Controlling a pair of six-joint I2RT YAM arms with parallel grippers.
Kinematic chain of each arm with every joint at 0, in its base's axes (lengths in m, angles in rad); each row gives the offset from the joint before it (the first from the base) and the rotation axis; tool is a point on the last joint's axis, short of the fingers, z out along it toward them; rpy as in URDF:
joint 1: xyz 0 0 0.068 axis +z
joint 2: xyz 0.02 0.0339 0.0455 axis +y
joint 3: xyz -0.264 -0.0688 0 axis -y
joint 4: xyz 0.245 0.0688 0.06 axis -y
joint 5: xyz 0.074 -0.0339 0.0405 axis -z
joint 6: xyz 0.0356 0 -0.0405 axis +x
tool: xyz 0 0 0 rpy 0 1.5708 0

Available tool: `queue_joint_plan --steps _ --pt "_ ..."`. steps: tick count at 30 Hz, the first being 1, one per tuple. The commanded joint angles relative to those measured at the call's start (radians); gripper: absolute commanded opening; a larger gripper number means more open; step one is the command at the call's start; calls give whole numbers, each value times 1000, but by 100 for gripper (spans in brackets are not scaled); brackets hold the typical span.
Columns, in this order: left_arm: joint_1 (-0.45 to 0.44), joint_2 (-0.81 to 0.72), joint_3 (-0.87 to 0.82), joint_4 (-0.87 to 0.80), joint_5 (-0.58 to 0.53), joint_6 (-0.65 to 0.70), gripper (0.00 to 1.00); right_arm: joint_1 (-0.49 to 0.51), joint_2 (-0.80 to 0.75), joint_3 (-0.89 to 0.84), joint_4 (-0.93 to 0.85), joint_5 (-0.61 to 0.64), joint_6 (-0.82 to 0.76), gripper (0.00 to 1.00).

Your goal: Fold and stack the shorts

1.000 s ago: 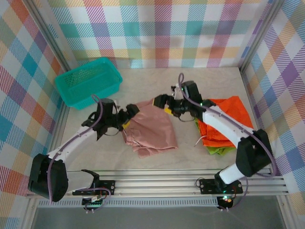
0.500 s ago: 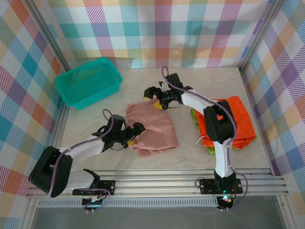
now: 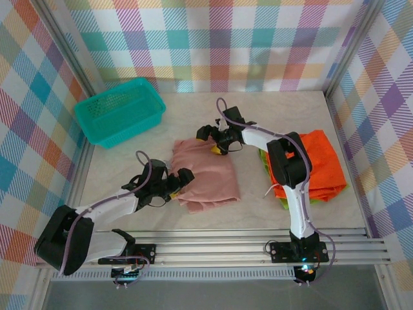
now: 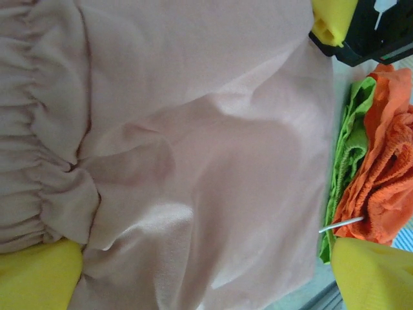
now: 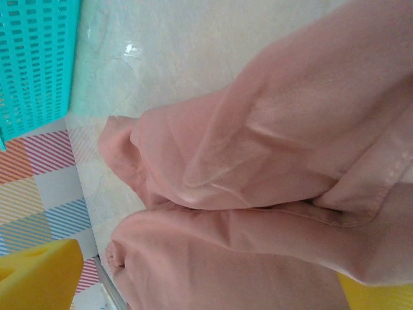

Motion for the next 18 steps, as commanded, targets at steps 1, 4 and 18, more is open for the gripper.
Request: queue_joint_plan --steps 1,4,18 --pt "-4 -8 -24 -253 -81 48 100 -16 -135 -52 0 28 -89 99" --pt "-3 -50 48 -317 -81 86 100 -16 -265 -90 -65 54 -195 100" --pt "13 10 373 -467 -27 199 100 -53 -473 -333 -321 145 -467 100"
